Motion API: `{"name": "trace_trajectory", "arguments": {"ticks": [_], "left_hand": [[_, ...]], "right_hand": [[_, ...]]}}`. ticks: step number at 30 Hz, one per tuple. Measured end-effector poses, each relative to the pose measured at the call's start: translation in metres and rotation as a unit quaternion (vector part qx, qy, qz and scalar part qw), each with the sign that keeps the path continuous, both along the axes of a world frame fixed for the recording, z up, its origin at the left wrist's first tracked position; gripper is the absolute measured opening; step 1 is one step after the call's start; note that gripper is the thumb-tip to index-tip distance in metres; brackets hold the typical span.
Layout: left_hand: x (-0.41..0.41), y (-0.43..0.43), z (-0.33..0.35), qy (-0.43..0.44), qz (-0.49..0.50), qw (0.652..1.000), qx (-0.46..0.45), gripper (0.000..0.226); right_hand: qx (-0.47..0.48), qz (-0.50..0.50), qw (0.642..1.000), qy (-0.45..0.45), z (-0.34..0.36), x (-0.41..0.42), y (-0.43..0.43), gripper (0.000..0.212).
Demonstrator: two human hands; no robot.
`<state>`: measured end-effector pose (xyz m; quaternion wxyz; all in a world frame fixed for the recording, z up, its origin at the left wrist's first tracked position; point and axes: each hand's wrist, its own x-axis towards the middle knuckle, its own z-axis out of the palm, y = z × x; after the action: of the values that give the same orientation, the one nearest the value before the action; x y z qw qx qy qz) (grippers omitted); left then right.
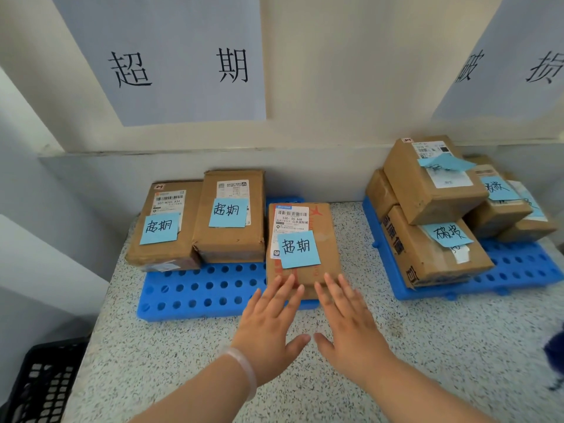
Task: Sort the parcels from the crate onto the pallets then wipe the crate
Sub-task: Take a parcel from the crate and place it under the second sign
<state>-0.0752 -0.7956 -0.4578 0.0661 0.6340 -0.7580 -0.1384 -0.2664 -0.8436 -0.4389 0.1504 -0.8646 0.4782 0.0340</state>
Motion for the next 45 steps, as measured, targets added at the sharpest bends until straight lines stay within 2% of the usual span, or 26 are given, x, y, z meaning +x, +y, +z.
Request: {"name": "trace_trajectory", "arguments": {"ticks": [7,12,21,26,30,35,45], "left_hand": [[-0.002,-0.021,0.013,0.072,0.044,0.995,0.045,0.075],[0.002,-0.047,0.016,0.072,0.068,0.993,0.066,0.075],[0.004,-0.081,0.028,0.051,0.098,0.99,0.089,0.089],[0.009,-0.092,0.033,0.041,0.102,0.988,0.104,0.073],[0.014,-0.089,0.035,0.036,0.105,0.991,0.078,0.073],[-0.001,-0.072,0.037,-0.016,0.077,0.994,0.07,0.081],[-0.107,-0.037,0.065,-0.028,-0.01,0.999,0.027,0.083]], "right_hand": [[0.019,-0.005,1.0,0.01,0.007,0.006,-0.023,0.088],[0.056,-0.014,0.998,-0.009,0.011,0.018,-0.048,0.094],[0.061,-0.021,0.998,0.023,0.012,0.038,-0.084,0.1],[0.054,-0.02,0.998,0.013,0.016,0.043,-0.094,0.096],[0.025,-0.034,0.999,-0.004,0.021,0.034,-0.082,0.096],[0.029,-0.076,0.997,-0.007,0.02,0.005,-0.045,0.105],[-0.005,-0.172,0.984,-0.036,0.046,-0.085,0.031,0.108]]}}
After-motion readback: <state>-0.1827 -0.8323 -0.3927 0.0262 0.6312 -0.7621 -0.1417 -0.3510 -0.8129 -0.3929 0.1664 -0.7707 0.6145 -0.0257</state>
